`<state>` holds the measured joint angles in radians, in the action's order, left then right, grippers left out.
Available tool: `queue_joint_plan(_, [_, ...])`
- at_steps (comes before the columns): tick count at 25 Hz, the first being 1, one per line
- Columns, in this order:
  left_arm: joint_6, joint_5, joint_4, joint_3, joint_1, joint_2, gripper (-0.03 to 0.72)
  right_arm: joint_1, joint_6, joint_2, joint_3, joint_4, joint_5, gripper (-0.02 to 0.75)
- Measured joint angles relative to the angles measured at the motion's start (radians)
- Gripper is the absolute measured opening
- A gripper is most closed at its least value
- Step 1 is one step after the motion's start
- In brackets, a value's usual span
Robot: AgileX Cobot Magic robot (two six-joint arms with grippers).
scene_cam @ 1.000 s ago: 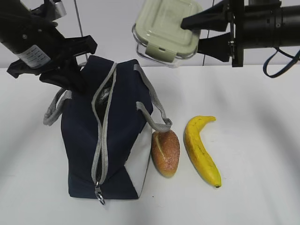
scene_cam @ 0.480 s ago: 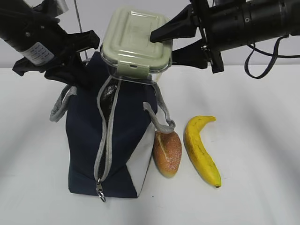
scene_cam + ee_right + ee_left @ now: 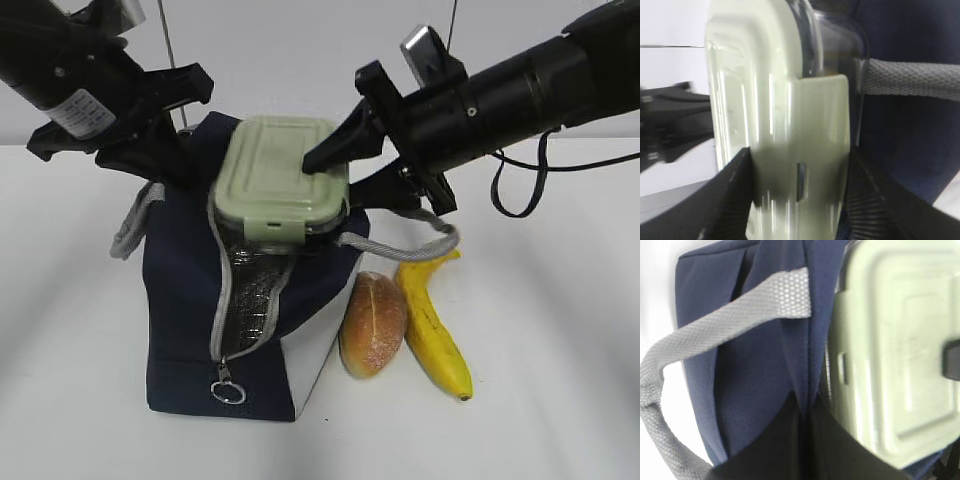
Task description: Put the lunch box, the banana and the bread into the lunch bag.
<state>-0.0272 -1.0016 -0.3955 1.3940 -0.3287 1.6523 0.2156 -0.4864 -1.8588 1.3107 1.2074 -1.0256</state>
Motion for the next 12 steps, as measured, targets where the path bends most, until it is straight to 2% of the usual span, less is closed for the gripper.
queue_joint_plan(4, [0.0,0.001,-0.001,0.0,0.0,0.0,-0.003,0.0,0.044,-0.02,0.0,-0.09,0.011,0.39])
queue_joint_plan(12, [0.0,0.009,-0.001,0.0,-0.001,0.0,-0.003,0.057,0.084,-0.048,0.021,-0.116,0.047,0.39])
